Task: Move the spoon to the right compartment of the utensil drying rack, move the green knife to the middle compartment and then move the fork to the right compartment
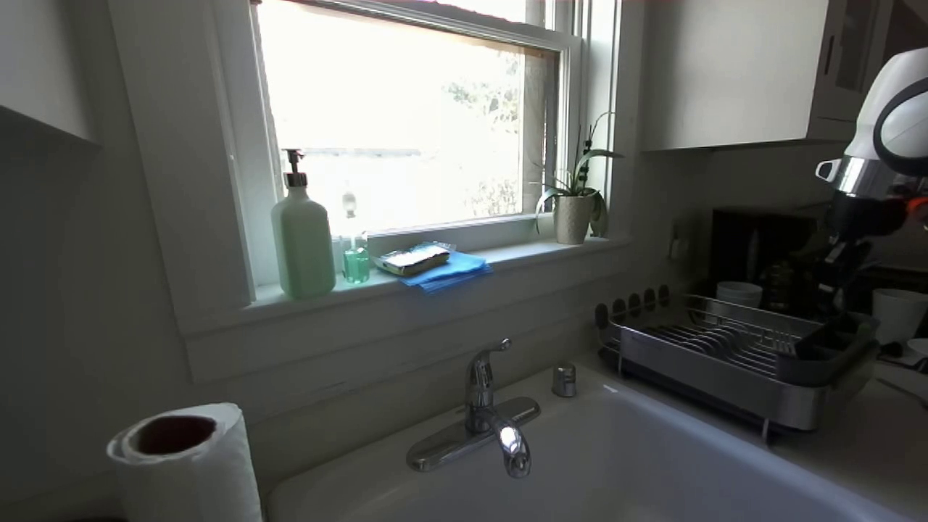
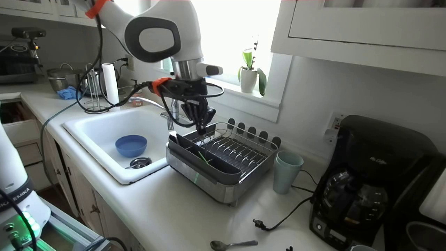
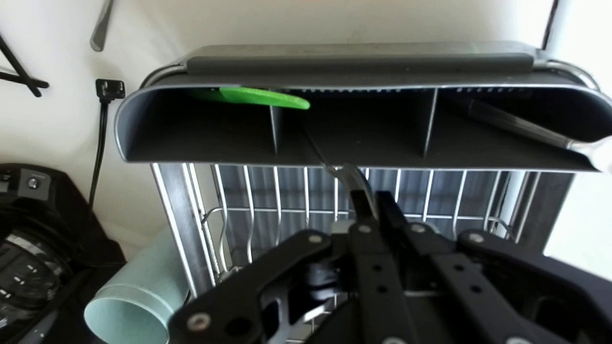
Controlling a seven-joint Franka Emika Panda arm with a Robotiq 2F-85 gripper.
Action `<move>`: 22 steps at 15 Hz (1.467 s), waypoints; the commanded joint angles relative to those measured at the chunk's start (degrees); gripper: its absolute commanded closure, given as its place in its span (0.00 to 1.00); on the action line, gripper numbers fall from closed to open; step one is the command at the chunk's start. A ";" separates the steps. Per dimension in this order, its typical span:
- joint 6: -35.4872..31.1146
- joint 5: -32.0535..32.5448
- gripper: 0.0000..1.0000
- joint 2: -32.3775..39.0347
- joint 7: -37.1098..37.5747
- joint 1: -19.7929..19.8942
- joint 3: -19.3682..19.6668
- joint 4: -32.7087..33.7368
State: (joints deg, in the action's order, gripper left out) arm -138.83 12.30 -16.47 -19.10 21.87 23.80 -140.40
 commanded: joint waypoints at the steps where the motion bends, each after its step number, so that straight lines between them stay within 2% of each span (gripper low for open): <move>1: 4.03 1.13 0.98 -3.87 -0.96 1.08 0.25 2.12; 6: 7.74 0.52 0.98 -7.52 -0.92 1.58 1.10 4.60; 12: 7.91 -1.34 0.98 -8.43 -2.98 1.71 4.56 6.78; 16: 5.17 -4.43 0.98 -6.11 -5.35 0.46 7.66 5.80; 22: -0.13 -12.95 0.98 -2.75 -11.89 -3.23 12.11 5.23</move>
State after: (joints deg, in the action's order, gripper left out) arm -135.99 3.94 -20.56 -26.90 20.88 33.63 -134.98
